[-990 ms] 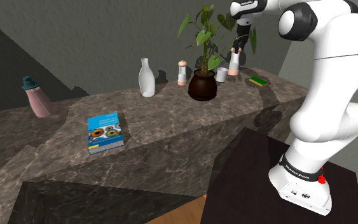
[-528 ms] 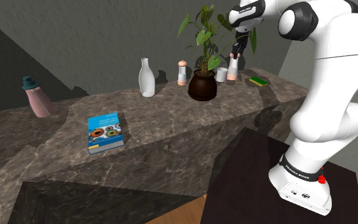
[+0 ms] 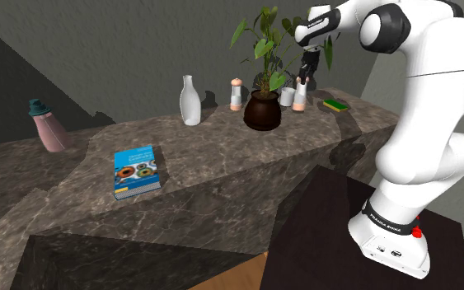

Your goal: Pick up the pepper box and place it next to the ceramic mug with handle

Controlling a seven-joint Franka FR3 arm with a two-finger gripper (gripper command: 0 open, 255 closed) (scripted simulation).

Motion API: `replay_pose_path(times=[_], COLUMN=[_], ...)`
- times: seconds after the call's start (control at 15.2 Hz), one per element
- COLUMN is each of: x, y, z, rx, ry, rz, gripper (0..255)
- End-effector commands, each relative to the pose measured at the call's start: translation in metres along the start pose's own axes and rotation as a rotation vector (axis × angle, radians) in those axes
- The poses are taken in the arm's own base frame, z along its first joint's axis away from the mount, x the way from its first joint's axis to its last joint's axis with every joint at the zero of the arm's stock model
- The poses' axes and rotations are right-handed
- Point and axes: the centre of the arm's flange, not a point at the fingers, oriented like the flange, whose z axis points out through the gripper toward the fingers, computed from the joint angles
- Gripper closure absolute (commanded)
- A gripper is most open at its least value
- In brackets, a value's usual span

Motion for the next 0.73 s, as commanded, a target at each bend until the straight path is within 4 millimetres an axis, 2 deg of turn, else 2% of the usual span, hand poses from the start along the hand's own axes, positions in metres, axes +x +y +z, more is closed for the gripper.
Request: replay_pose_path(times=[0.0,0.33,0.66], x=[-0.001,-0.002,-0.002], y=[-0.002,-0.007,-0.007], z=[0.011,0.041,0.041], rx=[0.0,0.0,0.0], ry=[0.001,0.001,0.001], rz=[0.0,0.0,0.0], gripper=[255,255,255])
